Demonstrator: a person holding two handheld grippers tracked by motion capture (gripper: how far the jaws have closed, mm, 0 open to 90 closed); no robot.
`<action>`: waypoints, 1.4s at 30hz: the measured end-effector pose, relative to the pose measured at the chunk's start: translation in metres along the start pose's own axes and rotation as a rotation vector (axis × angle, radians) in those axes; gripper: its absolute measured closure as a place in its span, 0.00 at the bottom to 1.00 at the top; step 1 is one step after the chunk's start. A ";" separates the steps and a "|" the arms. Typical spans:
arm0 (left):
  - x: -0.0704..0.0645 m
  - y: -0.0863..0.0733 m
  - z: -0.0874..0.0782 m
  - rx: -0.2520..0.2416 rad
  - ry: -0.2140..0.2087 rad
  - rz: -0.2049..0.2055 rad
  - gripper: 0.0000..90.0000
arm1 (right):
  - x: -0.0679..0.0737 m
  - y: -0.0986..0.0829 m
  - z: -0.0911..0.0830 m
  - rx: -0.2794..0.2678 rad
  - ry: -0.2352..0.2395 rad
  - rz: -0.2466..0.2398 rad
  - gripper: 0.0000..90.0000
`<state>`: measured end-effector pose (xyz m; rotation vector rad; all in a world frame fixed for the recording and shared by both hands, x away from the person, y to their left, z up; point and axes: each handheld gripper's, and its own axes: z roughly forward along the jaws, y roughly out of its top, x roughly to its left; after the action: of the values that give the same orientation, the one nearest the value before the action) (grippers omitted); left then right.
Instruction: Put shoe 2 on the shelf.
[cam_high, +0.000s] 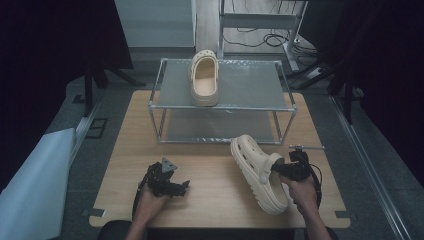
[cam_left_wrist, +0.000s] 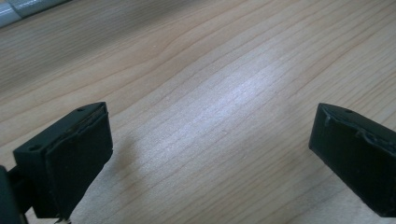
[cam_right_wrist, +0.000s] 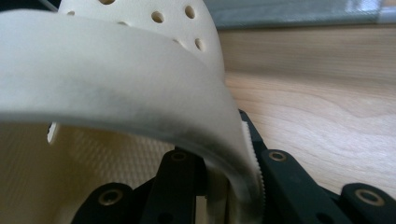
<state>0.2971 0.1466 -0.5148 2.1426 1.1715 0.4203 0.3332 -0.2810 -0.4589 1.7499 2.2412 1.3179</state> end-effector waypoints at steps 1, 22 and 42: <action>0.000 0.000 0.000 -0.006 -0.005 -0.004 0.00 | 0.002 0.002 -0.004 -0.015 0.023 0.004 0.90; -0.002 0.001 0.001 -0.008 -0.013 0.008 0.00 | 0.017 0.030 -0.034 -0.091 0.230 0.123 0.90; -0.004 0.001 0.002 -0.009 -0.026 0.015 0.00 | 0.038 0.071 -0.049 -0.122 0.312 0.174 0.90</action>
<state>0.2972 0.1420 -0.5156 2.1438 1.1374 0.4028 0.3526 -0.2782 -0.3670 1.8419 2.1281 1.8379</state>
